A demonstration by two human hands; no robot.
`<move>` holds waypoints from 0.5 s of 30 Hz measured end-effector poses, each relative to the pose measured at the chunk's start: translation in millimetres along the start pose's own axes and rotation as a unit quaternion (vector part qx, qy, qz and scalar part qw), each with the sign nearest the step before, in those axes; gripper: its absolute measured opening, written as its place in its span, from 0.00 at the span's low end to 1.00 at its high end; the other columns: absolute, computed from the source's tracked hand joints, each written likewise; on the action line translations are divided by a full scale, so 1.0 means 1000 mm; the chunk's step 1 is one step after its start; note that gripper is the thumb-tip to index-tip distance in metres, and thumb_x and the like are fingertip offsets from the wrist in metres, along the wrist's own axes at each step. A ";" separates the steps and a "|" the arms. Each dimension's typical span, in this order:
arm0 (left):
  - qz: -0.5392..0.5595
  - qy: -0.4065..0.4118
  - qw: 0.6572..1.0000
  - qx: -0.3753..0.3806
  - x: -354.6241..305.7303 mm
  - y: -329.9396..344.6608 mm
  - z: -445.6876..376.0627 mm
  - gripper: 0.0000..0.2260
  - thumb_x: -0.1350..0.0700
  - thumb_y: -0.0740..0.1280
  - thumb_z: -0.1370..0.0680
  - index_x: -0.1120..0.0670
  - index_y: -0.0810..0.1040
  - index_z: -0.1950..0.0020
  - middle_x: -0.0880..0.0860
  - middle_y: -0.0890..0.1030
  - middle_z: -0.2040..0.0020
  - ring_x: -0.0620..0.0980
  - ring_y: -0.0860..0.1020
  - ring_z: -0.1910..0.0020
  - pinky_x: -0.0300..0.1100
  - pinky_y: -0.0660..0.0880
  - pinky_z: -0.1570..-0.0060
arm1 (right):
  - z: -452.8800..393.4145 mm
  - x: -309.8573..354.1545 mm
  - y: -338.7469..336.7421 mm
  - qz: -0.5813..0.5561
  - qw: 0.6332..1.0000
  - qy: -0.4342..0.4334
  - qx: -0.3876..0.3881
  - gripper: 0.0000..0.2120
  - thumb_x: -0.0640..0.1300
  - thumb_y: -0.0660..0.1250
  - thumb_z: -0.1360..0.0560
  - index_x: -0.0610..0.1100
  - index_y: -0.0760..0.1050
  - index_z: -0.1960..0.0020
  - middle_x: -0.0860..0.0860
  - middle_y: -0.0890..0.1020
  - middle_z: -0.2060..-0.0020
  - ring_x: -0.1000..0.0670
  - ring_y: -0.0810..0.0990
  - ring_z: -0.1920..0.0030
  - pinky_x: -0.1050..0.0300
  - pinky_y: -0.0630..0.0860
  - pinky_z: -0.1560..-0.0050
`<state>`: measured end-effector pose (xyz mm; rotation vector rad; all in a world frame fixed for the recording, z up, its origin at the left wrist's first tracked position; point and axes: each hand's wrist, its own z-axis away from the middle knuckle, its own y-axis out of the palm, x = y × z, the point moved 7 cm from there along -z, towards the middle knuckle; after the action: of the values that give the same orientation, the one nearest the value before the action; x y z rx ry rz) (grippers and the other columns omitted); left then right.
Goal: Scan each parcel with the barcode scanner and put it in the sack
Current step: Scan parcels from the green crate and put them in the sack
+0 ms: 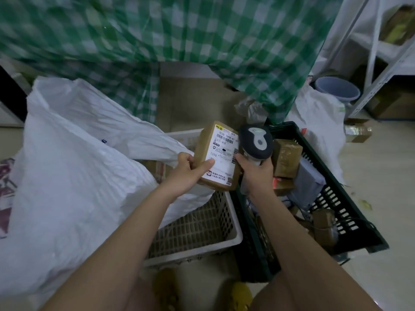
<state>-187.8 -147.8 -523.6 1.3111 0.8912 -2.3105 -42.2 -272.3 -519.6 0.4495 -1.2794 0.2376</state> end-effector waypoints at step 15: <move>0.107 -0.035 0.993 0.035 0.029 0.004 -0.019 0.37 0.61 0.70 0.24 0.50 0.51 0.23 0.49 0.75 0.43 0.48 0.75 0.47 0.42 0.76 0.53 | 0.020 0.010 0.008 0.171 0.981 -0.041 0.085 0.07 0.43 0.71 0.25 0.46 0.75 0.50 0.55 0.80 0.62 0.60 0.76 0.62 0.72 0.72 0.68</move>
<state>-188.1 -137.8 -557.3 1.2781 0.6209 -2.2228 -60.4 -274.6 -504.2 0.3846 -1.4203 0.6261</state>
